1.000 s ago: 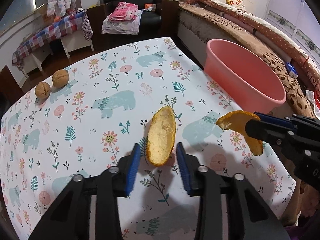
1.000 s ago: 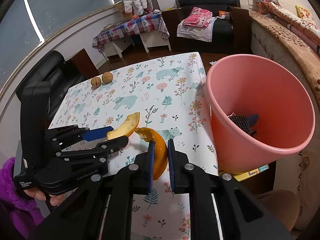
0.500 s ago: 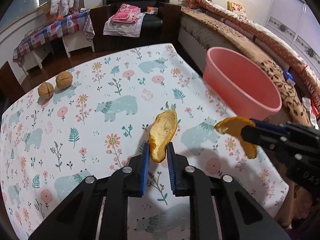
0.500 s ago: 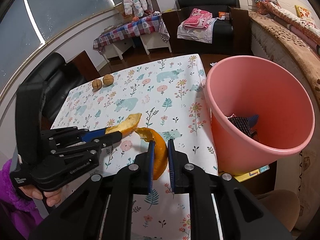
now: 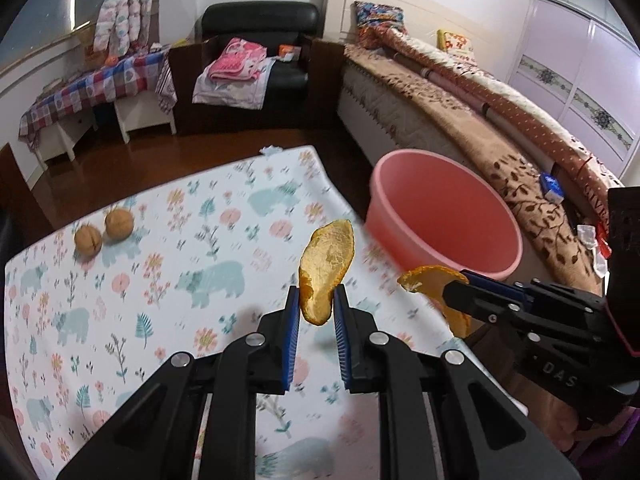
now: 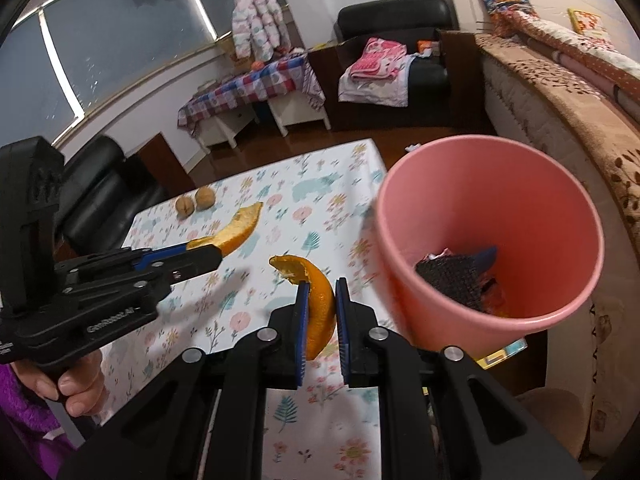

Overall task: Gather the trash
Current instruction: 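Carry the banana peel and orange peel over the pink bucket with both grippers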

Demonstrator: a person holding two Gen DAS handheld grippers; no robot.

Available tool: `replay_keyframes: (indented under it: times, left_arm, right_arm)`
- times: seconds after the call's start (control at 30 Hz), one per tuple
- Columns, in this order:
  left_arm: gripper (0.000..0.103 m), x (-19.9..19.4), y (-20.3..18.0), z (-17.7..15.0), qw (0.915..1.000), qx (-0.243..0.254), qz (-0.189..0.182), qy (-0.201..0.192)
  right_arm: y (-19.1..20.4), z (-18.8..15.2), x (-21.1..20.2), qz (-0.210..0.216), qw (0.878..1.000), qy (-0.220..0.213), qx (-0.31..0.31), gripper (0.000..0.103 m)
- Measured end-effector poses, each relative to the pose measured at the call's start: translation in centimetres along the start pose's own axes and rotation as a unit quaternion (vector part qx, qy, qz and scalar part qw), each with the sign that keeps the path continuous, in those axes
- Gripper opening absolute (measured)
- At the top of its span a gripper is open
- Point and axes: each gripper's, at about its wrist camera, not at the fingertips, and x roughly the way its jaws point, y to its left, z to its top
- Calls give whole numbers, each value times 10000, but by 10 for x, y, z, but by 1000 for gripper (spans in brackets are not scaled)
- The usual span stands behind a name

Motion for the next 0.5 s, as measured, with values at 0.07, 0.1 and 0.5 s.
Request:
replay_keyframes:
  times: [0.07, 0.1, 0.5]
  left_arm:
    - [16, -2, -8, 7, 10000, 52, -51, -68]
    - [16, -3, -12, 10, 9999, 72, -73, -89]
    - [16, 5, -66, 41, 9986, 440, -227, -190]
  right_arm:
    - [-6, 3, -5, -64, 9999, -106, 77, 13]
    - [-11, 5, -8, -97, 9997, -163, 127, 13]
    - [-62, 19, -31, -444, 9950, -632, 631, 13]
